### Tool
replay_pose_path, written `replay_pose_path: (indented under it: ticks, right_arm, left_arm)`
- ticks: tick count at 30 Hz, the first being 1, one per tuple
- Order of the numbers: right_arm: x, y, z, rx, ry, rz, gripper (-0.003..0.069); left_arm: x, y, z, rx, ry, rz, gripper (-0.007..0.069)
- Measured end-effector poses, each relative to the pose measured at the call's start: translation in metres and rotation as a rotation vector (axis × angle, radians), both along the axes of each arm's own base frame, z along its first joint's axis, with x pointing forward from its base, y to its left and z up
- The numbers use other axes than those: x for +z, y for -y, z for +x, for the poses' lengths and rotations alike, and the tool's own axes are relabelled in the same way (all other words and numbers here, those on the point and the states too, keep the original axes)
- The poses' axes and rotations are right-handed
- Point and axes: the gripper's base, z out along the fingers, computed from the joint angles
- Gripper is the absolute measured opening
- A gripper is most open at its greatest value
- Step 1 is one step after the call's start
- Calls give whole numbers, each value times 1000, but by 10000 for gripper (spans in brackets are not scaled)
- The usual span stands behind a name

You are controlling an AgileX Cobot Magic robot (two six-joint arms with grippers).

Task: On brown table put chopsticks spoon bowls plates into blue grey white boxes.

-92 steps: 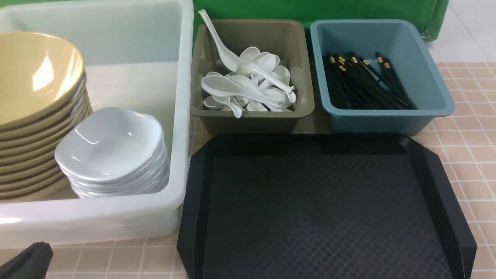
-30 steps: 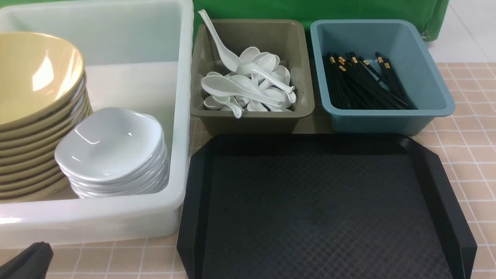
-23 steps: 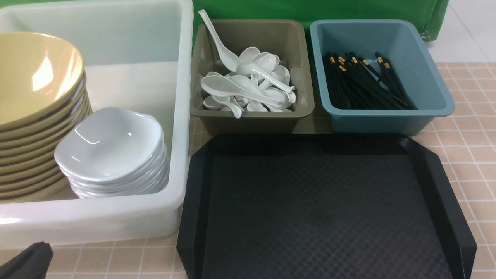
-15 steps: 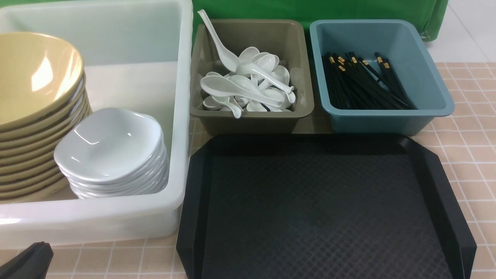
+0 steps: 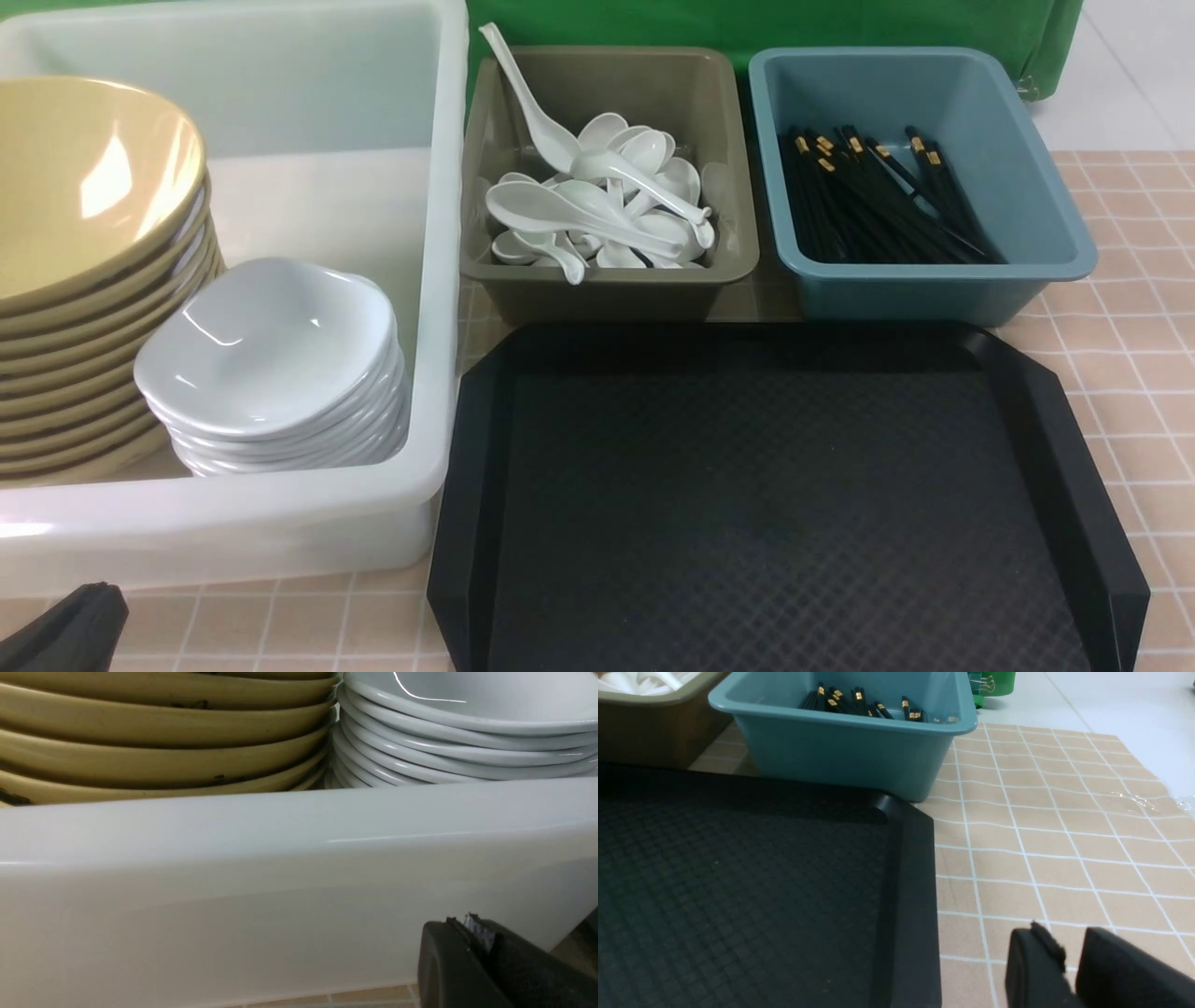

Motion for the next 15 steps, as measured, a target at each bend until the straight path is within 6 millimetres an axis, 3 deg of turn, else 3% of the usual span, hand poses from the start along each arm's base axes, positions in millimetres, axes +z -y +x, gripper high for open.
replay_pose_path:
  ticks: [15]
  right_arm:
    - [0,0,0,0,0,1,210]
  left_arm:
    - [0,0,0,0,0,0,4]
